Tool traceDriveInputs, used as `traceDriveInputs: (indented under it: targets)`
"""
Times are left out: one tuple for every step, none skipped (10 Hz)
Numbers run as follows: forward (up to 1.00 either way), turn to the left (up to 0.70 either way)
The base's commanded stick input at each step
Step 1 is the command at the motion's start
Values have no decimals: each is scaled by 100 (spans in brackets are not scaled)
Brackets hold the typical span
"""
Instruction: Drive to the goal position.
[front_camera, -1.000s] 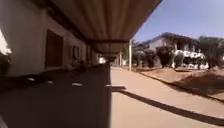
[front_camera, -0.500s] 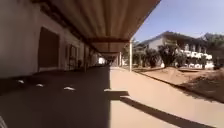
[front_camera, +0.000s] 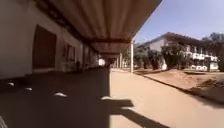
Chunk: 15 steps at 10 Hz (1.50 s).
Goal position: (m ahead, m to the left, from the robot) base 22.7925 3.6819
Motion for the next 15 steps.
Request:
traceDriveInputs:
  targets:
    - [85, 0]
    - [85, 0]
    - [85, 0]
    - [85, 0]
    - [85, 0]
    - [85, 0]
    - [85, 0]
    - [85, 0]
    - [85, 0]
    - [85, 0]
    - [85, 0]
    - [85, 0]
    - [85, 0]
    - [85, 0]
    - [85, 0]
